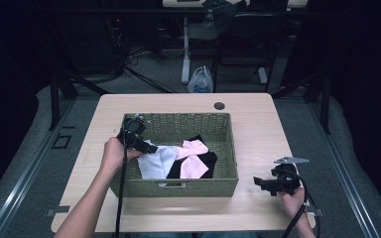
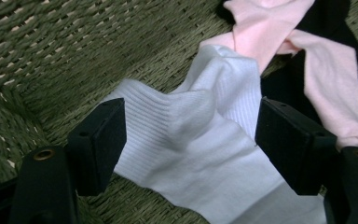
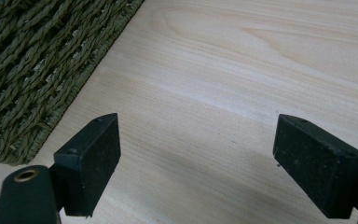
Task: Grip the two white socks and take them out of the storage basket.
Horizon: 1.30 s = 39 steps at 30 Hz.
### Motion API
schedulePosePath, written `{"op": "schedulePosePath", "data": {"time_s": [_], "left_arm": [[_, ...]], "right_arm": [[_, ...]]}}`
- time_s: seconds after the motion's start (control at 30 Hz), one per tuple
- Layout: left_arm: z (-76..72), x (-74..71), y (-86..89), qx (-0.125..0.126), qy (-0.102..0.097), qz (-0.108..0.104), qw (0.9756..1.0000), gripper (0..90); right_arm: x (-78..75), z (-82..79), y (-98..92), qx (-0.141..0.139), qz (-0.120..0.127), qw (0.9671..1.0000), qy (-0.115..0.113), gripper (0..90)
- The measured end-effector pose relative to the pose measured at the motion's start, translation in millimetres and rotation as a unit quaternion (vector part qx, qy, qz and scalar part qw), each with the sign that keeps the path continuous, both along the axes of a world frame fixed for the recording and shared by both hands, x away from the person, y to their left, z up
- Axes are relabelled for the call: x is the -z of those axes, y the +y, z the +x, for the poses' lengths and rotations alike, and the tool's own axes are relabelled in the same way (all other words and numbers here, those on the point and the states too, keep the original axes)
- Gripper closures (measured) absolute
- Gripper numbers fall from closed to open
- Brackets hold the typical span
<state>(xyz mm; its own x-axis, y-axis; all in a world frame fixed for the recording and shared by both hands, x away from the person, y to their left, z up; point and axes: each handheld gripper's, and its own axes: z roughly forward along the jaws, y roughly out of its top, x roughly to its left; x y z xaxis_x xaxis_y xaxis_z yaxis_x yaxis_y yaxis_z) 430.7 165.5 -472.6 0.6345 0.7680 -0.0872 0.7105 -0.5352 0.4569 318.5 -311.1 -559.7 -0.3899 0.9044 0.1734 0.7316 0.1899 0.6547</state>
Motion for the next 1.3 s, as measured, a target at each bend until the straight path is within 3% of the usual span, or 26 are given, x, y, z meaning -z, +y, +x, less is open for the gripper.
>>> {"op": "schedulePosePath", "data": {"time_s": [0.37, 0.53, 0.77, 0.87, 1.3], "left_arm": [[11.7, 13.6, -8.3, -0.01, 0.023, 0.035, 0.9991, 30.3], [12.4, 20.5, -8.9, -0.015, 0.034, 0.047, 0.9982, 46.1], [9.1, 25.2, -7.8, -0.011, 0.036, 0.044, 0.9983, 79.0], [7.5, 24.1, -7.1, -0.008, 0.034, 0.045, 0.9984, 85.3], [-10.2, -0.2, 4.0, 0.006, 0.027, 0.04, 0.9988, 86.0]], "right_arm": [[0.3, 0.2, -0.1, 0.0, 0.0, 1.0, 0.0, 14.6], [0.2, 0.0, -0.6, 0.001, 0.0, 1.0, 0.001, 14.6], [0.2, 0.1, -0.2, 0.001, -0.001, 1.0, 0.0, 14.6], [0.2, 0.2, -0.2, 0.002, -0.002, 1.0, 0.0, 14.6], [-0.1, 0.2, -0.7, 0.002, -0.003, 1.0, 0.003, 14.6]]}}
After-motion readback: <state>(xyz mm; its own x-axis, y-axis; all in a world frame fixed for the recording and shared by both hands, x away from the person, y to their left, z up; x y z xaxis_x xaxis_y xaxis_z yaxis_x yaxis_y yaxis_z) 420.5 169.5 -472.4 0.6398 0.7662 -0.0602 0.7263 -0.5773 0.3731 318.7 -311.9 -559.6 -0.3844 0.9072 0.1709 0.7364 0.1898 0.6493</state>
